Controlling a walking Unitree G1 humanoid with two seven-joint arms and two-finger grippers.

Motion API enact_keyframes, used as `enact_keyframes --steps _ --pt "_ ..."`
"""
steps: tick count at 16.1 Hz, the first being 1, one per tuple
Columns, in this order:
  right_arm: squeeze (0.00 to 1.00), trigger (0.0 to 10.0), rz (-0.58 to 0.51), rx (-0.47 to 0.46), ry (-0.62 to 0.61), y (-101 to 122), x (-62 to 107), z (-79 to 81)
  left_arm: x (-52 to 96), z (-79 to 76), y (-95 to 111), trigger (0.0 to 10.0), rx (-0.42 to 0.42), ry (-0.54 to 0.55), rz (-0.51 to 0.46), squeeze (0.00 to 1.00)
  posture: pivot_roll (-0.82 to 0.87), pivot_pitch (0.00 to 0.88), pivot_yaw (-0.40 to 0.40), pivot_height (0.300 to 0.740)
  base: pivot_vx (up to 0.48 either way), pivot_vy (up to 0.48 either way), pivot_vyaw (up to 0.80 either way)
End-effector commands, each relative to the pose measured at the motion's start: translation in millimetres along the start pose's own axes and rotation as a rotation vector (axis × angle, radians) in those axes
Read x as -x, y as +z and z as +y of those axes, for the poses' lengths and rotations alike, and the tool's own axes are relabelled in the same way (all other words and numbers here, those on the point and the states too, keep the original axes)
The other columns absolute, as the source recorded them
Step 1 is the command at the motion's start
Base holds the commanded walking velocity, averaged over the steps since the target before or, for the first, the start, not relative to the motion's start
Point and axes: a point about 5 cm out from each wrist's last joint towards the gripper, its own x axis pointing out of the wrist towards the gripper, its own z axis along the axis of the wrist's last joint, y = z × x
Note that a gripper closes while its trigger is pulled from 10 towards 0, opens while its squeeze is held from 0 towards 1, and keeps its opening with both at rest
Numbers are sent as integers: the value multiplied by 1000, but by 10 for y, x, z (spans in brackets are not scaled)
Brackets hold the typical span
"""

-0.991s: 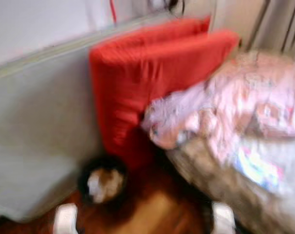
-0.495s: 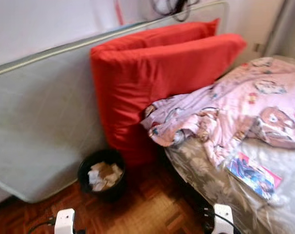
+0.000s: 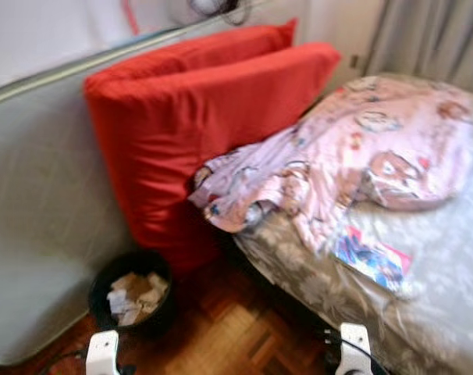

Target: Clean up the room

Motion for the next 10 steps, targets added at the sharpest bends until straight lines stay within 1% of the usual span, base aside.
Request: enact_keyframes --steps 1,9,10 --pt "0 10000 10 4 7 -15 -3 22 9 52 -29 10000 4 12 12 0 -15 0 34 740 0 0 -744" --pt "0 10000 12 11 10 -15 -4 27 10 55 -28 10000 8 12 12 0 -18 0 39 740 0 0 -743" --pt "0 10000 3 -1 10 -11 -4 29 10 55 -30 10000 9 12 12 0 -19 0 39 740 0 0 0"
